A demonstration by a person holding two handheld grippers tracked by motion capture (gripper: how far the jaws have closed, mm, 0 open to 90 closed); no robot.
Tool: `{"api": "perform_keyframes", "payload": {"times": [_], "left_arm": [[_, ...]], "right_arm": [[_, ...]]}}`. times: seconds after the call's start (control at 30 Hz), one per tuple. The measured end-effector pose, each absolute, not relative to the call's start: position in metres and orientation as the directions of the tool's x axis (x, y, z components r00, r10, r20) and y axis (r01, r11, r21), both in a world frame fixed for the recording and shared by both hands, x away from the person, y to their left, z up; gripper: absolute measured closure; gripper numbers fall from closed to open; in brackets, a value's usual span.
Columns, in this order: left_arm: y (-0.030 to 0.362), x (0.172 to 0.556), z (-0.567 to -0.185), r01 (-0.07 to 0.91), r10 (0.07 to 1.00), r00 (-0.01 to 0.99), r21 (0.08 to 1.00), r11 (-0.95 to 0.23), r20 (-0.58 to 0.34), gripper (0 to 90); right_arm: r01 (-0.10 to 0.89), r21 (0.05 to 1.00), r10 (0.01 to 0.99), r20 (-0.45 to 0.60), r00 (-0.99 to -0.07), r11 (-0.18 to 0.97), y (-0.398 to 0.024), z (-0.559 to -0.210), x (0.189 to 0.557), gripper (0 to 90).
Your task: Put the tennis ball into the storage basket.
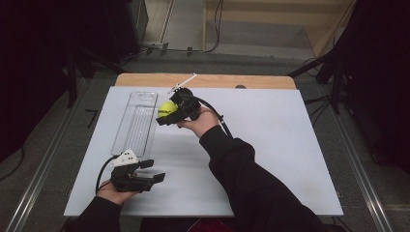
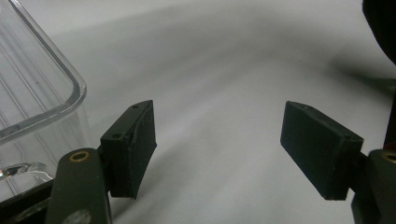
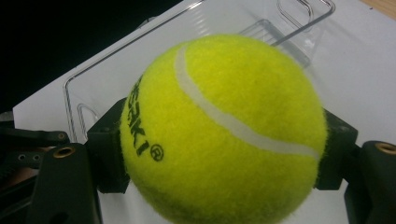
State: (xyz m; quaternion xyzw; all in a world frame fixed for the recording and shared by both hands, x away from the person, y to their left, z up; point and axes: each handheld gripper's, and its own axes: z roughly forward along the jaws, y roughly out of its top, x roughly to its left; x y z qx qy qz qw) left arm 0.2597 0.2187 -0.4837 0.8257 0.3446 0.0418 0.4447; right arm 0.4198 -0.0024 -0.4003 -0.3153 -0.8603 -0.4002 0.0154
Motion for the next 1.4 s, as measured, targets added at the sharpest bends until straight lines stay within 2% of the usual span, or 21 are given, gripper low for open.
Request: {"api": "perform_keyframes", "payload": {"times": [1.4], "left_arm": [[0.221, 0.259, -0.483, 0.525, 0.605, 0.763, 0.765, -0.372, -0.23, 27.1]], "right_arm": [[0.539, 0.678, 0.519, 0.263, -0.813, 0.5, 0.071, -0.395, 0.444, 23.1]]}}
